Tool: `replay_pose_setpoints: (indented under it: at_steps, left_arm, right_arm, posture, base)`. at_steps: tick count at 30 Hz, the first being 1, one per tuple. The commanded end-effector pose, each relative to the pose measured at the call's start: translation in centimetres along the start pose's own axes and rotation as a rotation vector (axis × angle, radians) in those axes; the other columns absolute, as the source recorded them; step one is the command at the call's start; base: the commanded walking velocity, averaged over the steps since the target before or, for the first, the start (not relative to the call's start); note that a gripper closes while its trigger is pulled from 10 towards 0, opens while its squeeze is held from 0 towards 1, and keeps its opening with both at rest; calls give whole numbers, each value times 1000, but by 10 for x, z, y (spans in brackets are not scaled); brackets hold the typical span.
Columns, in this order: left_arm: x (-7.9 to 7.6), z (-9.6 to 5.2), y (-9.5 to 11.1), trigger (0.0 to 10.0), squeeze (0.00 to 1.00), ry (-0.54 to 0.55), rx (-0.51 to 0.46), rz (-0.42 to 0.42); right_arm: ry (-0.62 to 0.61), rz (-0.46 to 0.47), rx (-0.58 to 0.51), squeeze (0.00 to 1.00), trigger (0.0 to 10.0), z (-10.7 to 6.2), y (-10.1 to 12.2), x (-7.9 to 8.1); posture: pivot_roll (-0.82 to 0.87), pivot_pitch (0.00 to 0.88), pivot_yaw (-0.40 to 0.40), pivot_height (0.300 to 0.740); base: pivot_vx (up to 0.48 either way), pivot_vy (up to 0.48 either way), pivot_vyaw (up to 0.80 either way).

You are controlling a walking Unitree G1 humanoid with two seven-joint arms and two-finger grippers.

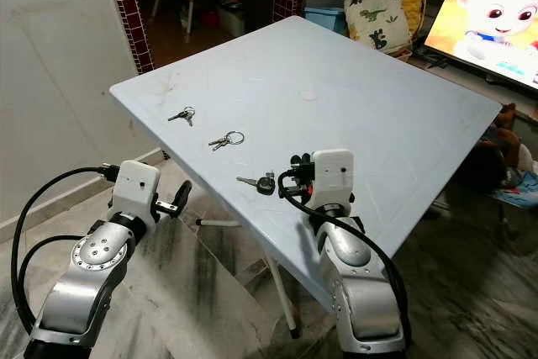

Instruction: Hang keys on a hook

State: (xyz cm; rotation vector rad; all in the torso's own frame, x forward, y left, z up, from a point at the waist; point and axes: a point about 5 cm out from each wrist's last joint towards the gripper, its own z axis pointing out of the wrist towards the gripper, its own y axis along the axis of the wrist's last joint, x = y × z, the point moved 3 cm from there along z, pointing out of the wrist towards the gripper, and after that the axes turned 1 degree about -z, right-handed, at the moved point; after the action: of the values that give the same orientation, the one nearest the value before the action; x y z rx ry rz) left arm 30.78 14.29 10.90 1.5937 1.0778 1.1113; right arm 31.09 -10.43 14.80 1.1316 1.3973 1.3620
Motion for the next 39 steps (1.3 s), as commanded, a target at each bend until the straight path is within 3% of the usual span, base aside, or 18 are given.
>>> replay_pose_setpoints:
  at_steps: [1, 3, 7, 11, 12, 14, 17, 23, 24, 25, 27, 29, 34, 35, 36, 37, 38, 39]
  left_arm:
    - [1, -2, 2, 10000, 0, -3, -16, 18]
    - [1, -4, 2, 10000, 0, -14, -32, 25]
    - [-1, -5, 2, 10000, 0, -26, -36, 28]
    - [-10, -6, 5, 10000, 0, -79, -60, 10]
    - [-12, -5, 7, 10000, 976, -91, -69, -8]
    - [-14, -5, 9, 10000, 1000, -105, -79, -28]
    - [-16, -5, 10, 10000, 1000, -135, -83, -65]
    - [-20, -6, 5, 10000, 1000, -152, -66, -51]
    - [-21, -6, 4, 10000, 925, -149, -58, -30]
    - [-23, -5, 4, 10000, 604, -156, -53, -35]
    - [-24, -5, 5, 10000, 392, -166, -60, -41]
    - [-25, -5, 7, 10000, 0, -168, -65, -39]
    - [-25, -5, 7, 10000, 0, -170, -66, -37]
    - [-25, -5, 7, 10000, 0, -171, -65, -36]
    - [-25, -5, 8, 10000, 0, -173, -66, -36]
    - [-25, -6, 8, 10000, 0, -174, -66, -36]
    - [-26, -6, 8, 10000, 0, -184, -68, -41]
    - [-29, -9, 9, 10000, 0, -210, -71, -47]
  right_arm:
    - [11, -32, 1, 1000, 10000, 4, -1, 4]
    - [15, -66, 18, 1000, 10000, 9, -6, 7]
    - [40, -51, 50, 1000, 10000, 13, -13, 13]
    - [55, -68, 98, 1000, 10000, 20, -22, 20]
    - [32, -62, 102, 1000, 10000, 22, -23, 17]
    - [11, -48, 106, 1000, 10000, 24, -25, 14]
    - [-46, -42, 130, 1000, 10000, 28, -30, 6]
    - [-79, -35, 156, 1000, 10000, 36, -34, 5]
    - [-82, -19, 164, 1000, 10000, 39, -35, 7]
    - [-83, -5, 164, 1000, 10000, 42, -35, 9]
    - [-68, 6, 161, 1000, 10000, 45, -34, 14]
    - [-57, 12, 152, 1000, 10000, 48, -32, 18]
    - [-42, 18, 144, 996, 10000, 51, -31, 26]
    - [-42, 18, 146, 871, 10000, 52, -32, 27]
    - [-41, 17, 148, 871, 10000, 52, -33, 28]
    - [-40, 16, 150, 608, 10000, 51, -34, 28]
    - [-41, 15, 157, 0, 10000, 51, -36, 29]
    - [-45, 8, 169, 0, 10000, 51, -40, 30]
  posture:
    - [110, 19, -35, 740]
    - [118, 19, -36, 740]
    - [120, 18, -36, 740]
    - [118, 25, -36, 740]
    - [120, 36, -36, 740]
    - [122, 34, -37, 740]
    - [125, 31, -38, 740]
    - [119, 34, -37, 740]
    - [116, 36, -36, 740]
    - [116, 36, -36, 740]
    - [116, 36, -36, 740]
    - [116, 36, -36, 740]
    - [116, 36, -36, 740]
    - [116, 36, -36, 740]
    - [127, 38, -39, 740]
    - [127, 38, -39, 740]
    - [130, 39, -40, 740]
    - [131, 39, -40, 740]
  base:
    - [0, 0, 0]
    - [0, 0, 0]
    - [0, 0, 0]
    - [0, 0, 0]
    - [0, 0, 0]
    - [0, 0, 0]
    - [0, 0, 0]
    - [0, 0, 0]
    - [0, 0, 0]
    - [0, 0, 0]
    - [0, 0, 0]
    - [0, 0, 0]
    - [0, 0, 0]
    - [0, 0, 0]
    - [0, 0, 0]
    - [0, 0, 0]
    - [0, 0, 0]
    - [0, 0, 0]
